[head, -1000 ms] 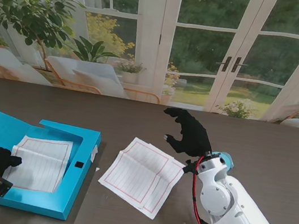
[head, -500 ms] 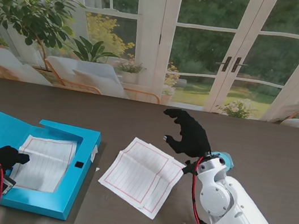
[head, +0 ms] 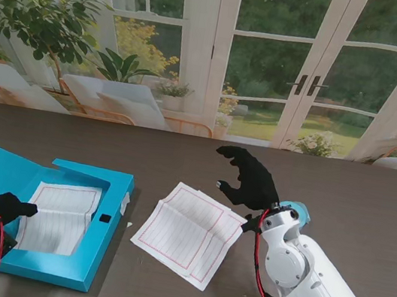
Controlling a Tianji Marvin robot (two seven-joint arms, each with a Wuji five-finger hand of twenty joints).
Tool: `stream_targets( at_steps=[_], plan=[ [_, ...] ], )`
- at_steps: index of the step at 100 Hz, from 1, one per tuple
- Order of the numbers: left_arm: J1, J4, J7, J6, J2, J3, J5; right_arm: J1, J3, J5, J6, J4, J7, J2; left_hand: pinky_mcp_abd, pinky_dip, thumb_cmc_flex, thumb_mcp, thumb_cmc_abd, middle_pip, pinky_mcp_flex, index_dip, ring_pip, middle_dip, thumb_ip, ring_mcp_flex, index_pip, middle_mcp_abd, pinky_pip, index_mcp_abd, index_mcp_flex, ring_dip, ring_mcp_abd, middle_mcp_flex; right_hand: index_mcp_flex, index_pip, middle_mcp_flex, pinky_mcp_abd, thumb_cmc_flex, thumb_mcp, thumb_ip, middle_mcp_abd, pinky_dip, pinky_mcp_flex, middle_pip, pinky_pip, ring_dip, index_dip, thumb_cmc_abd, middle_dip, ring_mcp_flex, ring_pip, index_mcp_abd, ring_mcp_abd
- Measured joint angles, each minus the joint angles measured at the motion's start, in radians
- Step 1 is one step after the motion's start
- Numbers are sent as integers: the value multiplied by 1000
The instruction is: Peel a label from the label roll, stick it on the side of the file box and file the documents
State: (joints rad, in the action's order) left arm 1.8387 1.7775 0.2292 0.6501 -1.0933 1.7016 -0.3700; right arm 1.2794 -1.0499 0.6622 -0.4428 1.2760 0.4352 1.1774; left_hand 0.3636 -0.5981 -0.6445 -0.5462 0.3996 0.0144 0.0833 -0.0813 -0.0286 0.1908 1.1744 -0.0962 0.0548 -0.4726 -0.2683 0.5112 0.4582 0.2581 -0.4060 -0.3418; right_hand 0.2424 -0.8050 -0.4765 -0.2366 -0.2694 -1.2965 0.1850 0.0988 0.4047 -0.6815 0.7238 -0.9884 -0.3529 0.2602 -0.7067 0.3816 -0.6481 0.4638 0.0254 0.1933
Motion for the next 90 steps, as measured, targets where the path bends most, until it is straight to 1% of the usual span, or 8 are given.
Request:
stream_targets(
  at_steps=[14, 20, 35, 57, 62, 73, 81, 90],
  plan=[
    [5, 14, 6, -16, 4, 1, -30, 0, 2, -1, -2, -2, 0, 0, 1, 0, 0, 0, 0, -8, 11, 2, 3, -30, 0, 22, -4, -10, 24, 9, 3, -15, 6, 22, 0, 0, 0, 0, 0, 0, 0, 0, 0, 0, 0, 0, 0, 0, 0, 0, 0, 0, 0, 0],
    [8, 15, -20, -51, 2, 2, -29, -1, 3, -1, -2, -3, 0, 0, 1, 0, 0, 0, 0, -8, 10, 2, 3, -30, 0, 22, -4, -9, 36, 9, 3, -15, 12, 22, 0, 0, 0, 0, 0, 0, 0, 0, 0, 0, 0, 0, 0, 0, 0, 0, 0, 0, 0, 0],
    [22, 27, -78, -168, -7, 6, -52, -3, 4, 7, -5, -7, 0, 0, -31, 0, 0, 0, 0, 9, -14, -4, -2, -12, 0, 9, 10, 44, 48, -28, 33, -10, 26, -15, 31, -14, 0, 0, 0, 0, 0, 0, 0, 0, 0, 0, 0, 7, 0, 0, 0, 0, 0, 0],
    [28, 62, -96, -252, -12, -4, -55, 1, 3, 39, -16, -8, -7, -7, -33, 0, 0, 0, 0, 23, -15, -13, -10, 8, 0, -25, 36, 56, 49, -42, 82, 11, 25, -62, 49, -9, 0, 0, 10, 2, 0, 1, 0, 0, 0, 0, 0, 12, 0, 0, 0, 0, -8, 0],
    [28, 68, -100, -283, -12, -9, -52, 4, 2, 48, -18, -5, -14, -10, -33, 0, 0, 0, 0, 29, -15, -19, -14, 12, 0, -43, 46, 70, 49, -77, 115, 12, 24, -93, 49, -9, 0, 0, 10, 21, 0, 1, 0, 0, 0, 0, 0, 12, 0, 0, 0, 0, -16, 0],
    [28, 80, -111, -349, -12, -24, -45, 11, 2, 64, -23, -1, -34, -19, -39, 0, 0, 0, 1, 35, -35, -24, -22, 19, 0, -66, 61, 144, 50, -224, 169, 22, 24, -123, 62, -3, 0, 0, 10, 23, 0, 1, 0, 0, -11, 0, 0, 13, 0, 0, 0, 0, -30, 0],
    [27, 88, -122, -384, -13, -35, -16, 14, 1, 69, -26, -1, -50, -24, -39, -1, 0, 0, 1, 37, -40, -25, -26, 33, 0, -92, 64, 168, 60, -272, 195, 34, 24, -147, 73, -1, 0, 0, 10, 25, 0, 1, 0, 0, -11, 0, 0, 13, 0, 0, 0, 0, -31, 0],
    [27, 88, -130, -467, -14, -48, 9, 19, 0, 72, -28, -1, -63, -29, -50, -10, 0, 0, 1, 39, -51, -25, -26, 35, 0, -96, 64, 188, 60, -292, 195, 46, 28, -167, 73, 4, 0, 0, 10, 27, 0, 1, 0, 0, -11, 0, 0, 13, 0, 0, 0, 0, -42, 0]
  ],
)
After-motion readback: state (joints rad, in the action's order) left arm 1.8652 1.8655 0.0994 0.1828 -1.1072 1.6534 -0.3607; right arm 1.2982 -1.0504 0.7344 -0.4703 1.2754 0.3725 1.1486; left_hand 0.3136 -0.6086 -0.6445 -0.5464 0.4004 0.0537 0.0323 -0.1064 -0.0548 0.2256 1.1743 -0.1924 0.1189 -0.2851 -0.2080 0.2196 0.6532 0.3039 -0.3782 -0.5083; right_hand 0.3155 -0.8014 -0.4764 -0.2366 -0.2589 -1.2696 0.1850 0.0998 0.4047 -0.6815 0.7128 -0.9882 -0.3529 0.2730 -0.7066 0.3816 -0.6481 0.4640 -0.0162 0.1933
